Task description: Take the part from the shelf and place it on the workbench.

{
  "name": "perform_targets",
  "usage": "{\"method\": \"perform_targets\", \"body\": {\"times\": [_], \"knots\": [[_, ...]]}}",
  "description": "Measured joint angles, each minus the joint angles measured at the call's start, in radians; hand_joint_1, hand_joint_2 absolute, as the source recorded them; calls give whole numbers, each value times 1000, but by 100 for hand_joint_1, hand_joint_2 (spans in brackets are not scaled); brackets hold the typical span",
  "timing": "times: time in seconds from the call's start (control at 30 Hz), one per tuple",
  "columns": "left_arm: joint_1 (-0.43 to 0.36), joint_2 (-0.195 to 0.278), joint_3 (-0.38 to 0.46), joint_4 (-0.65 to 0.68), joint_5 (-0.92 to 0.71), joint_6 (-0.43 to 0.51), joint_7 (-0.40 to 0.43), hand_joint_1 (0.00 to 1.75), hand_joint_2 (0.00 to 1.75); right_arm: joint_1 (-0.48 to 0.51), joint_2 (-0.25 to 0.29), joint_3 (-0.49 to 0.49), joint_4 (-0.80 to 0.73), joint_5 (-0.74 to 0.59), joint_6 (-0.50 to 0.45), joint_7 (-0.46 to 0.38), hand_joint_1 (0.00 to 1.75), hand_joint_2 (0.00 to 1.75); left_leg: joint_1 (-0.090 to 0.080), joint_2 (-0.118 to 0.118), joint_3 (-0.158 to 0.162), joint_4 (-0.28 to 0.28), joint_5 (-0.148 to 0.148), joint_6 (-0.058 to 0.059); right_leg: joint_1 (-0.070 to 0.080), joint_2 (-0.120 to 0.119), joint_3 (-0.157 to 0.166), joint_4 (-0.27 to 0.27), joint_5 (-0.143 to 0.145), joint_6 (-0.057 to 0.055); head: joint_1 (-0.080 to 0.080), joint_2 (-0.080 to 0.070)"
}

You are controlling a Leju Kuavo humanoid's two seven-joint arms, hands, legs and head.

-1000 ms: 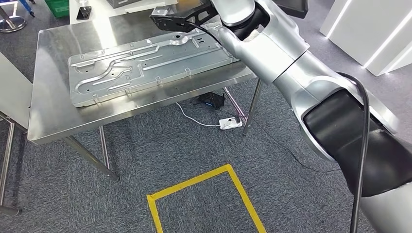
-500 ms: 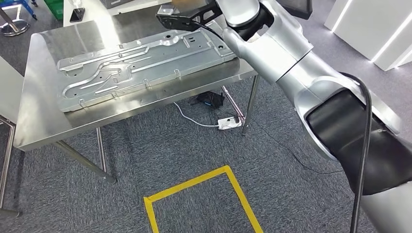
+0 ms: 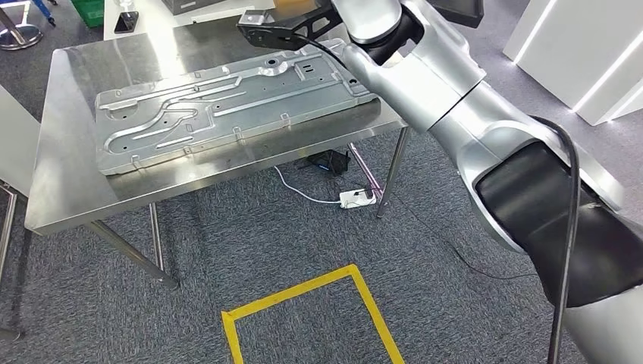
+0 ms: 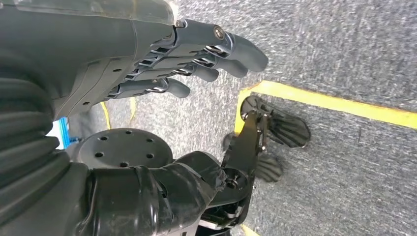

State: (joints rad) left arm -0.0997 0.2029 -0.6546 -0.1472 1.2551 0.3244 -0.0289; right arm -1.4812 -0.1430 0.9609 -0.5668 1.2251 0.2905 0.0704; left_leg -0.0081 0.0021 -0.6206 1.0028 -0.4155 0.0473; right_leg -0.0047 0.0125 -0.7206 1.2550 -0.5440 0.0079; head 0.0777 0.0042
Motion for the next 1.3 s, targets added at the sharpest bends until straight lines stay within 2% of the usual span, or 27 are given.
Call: {"method": "perform_targets", "body": {"times": [0.03, 0.07, 0.1, 0.17, 0.2, 0.23, 0.27, 0.4, 0.47, 0.53, 0.57, 0.6, 0.63, 0.67, 0.73, 0.77, 0.83, 0.9, 0.97, 1.03, 1.07, 1.1, 1.13, 1.17, 1.23, 1.27, 1.3], "knots": [[-1, 0, 0, 0, 0, 0, 0, 0, 175, 2, 0, 0, 0, 0, 0, -1, 175, 175, 1, 0, 0, 1, -2, 0, -3, -1, -29, 49, -12, 4, 0, 0], [-1, -1, 0, 0, -1, 0, -2, 0, 175, 5, -1, 0, 0, 0, 1, -1, 175, 175, 3, -2, 1, 3, -4, -1, -7, -2, -43, 68, -7, 9, 0, 0], [0, -1, 0, 0, -1, 0, -5, 0, 175, 6, -1, 0, 0, 0, 1, -2, 175, 175, 4, -3, 1, 6, -6, -3, -10, -3, -44, 59, 9, 12, 0, 0], [1, -2, 0, 0, -2, 0, -14, 0, 175, 7, -1, 0, 1, 2, 1, -2, 175, 175, 10, -7, 1, 18, -16, -13, -15, -3, 8, -58, 73, 17, 0, 0], [0, -1, 0, 0, -2, 0, -18, 0, 175, 6, -1, 0, 0, 4, 0, -3, 175, 175, 12, -9, -1, 26, -22, -19, -15, -2, 38, -116, 94, 18, 0, 0], [0, -1, 0, 0, -3, 0, -21, 0, 175, 5, 0, 0, 0, 7, -1, -4, 175, 175, 12, -10, -4, 33, -27, -26, -14, -1, 62, -165, 110, 16, 0, 0], [-1, 0, 0, 0, -3, 0, -23, 0, 175, 6, 1, 0, 0, 11, -3, -5, 175, 175, 13, -12, -7, 38, -29, -32, -10, 0, 72, -184, 111, 13, -1, 0], [0, 0, 0, 0, -5, -3, -22, 0, 175, 11, 9, 0, 0, 18, -13, -5, 175, 175, 18, -12, -18, 48, -37, -52, -6, 0, 72, -193, 117, -13, -2, 0], [0, 1, 0, 0, -9, -6, -21, 0, 175, 12, 17, 0, 1, 18, -25, -5, 175, 175, 19, -9, -54, 124, -80, -60, -8, -1, 75, -200, 120, -24, -4, 0], [-1, 1, 0, 0, -11, -8, -21, 0, 175, 16, 26, 0, 3, 18, -39, -9, 175, 175, 20, -7, -118, 250, -128, -64, -5, -1, 76, -200, 119, -28, -5, 0], [-1, 1, 0, 0, -12, -9, -21, 0, 175, 20, 30, 0, 4, 18, -43, -12, 175, 175, 20, -7, -143, 293, -135, -63, -3, 0, 76, -200, 118, -30, -5, 0], [-1, 1, 0, 0, -13, -9, -21, 0, 175, 25, 33, 0, 7, 18, -46, -15, 175, 175, 20, -7, -153, 301, -125, -61, -1, 0, 77, -200, 117, -31, -5, 0], [-1, 1, 0, 0, -13, -8, -20, 0, 175, 28, 36, 0, 9, 19, -47, -17, 175, 175, 19, -7, -144, 271, -98, -57, 1, 0, 79, -199, 116, -31, -5, 0], [-1, 1, 0, 0, -14, -7, -19, 0, 175, 30, 38, 0, 11, 22, -47, -20, 175, 175, 18, -7, -117, 207, -60, -52, 2, 0, 81, -199, 114, -32, -5, 0], [-1, 2, 0, 0, -15, -3, -17, 0, 175, 30, 42, 0, 15, 30, -47, -22, 175, 175, 9, 1, -57, 80, -11, -40, 5, -3, 84, -200, 111, -30, -4, 0], [-1, 3, 0, 0, -16, -1, -15, 0, 175, 30, 43, 0, 16, 35, -47, -22, 175, 175, 4, 5, -40, 44, -4, -36, 6, -5, 84, -201, 111, -27, -4, 0], [-2, 3, 0, 0, -17, 2, -14, 0, 175, 32, 44, 0, 19, 45, -45, -23, 175, 175, -3, 3, -32, 25, -5, -31, 6, -10, 85, -206, 111, -18, -4, 0], [-2, 3, 0, 0, -17, 3, -14, 0, 175, 37, 44, 0, 22, 52, -45, -23, 175, 175, 2, -5, -22, 12, 1, -24, 5, -14, 83, -199, 102, -8, -3, 0], [-1, 3, 0, 0, -17, 4, -14, 0, 175, 38, 44, 0, 24, 54, -45, -23, 175, 175, 7, -13, -10, -1, 6, -16, 5, -13, 54, -133, 63, -1, -2, 0], [-1, 3, 0, 0, -17, 4, -14, 0, 175, 40, 45, 2, 27, 54, -45, -23, 175, 175, 6, -23, -7, -1, 5, -11, 3, -12, -8, -6, 8, 4, -1, 0], [-2, 3, 0, 0, -17, 4, -14, 0, 175, 44, 45, 3, 28, 55, -44, -23, 175, 175, 7, -30, -7, 1, 3, -9, 1, -12, -36, 44, -5, 6, -1, 0], [-2, 3, 0, 0, -17, 4, -14, 0, 175, 48, 45, 5, 29, 55, -44, -24, 175, 175, 7, -39, -6, 3, 1, -9, -1, -12, -49, 62, 0, 8, -1, 0], [-1, 3, 0, 0, -17, 4, -14, 0, 175, 50, 45, 6, 30, 55, -44, -25, 175, 175, 9, -49, -6, 6, -1, -10, -3, -11, -43, 41, 23, 9, 0, 0], [-1, 2, 0, 0, -16, 3, -14, 0, 175, 51, 46, 7, 32, 57, -44, -26, 175, 175, 10, -60, -6, 10, -4, -13, -6, -6, -19, -14, 59, 10, 0, 0], [-1, 2, 0, 0, -16, 3, -15, 0, 175, 50, 47, 7, 33, 60, -43, -28, 175, 175, 13, -80, -11, 24, -12, -23, -14, 29, 40, -139, 110, 9, -1, 0], [-1, 2, 0, 0, -16, 3, -15, 0, 175, 49, 48, 7, 34, 63, -43, -29, 175, 175, 14, -89, -16, 30, -15, -28, -15, 45, 59, -177, 119, 8, -1, 0], [-1, 2, 0, 0, -16, 3, -15, 0, 175, 50, 48, 8, 34, 64, -44, -30, 175, 175, 16, -96, -21, 32, -16, -34, -15, 55, 66, -191, 117, 6, -1, 0]]}}
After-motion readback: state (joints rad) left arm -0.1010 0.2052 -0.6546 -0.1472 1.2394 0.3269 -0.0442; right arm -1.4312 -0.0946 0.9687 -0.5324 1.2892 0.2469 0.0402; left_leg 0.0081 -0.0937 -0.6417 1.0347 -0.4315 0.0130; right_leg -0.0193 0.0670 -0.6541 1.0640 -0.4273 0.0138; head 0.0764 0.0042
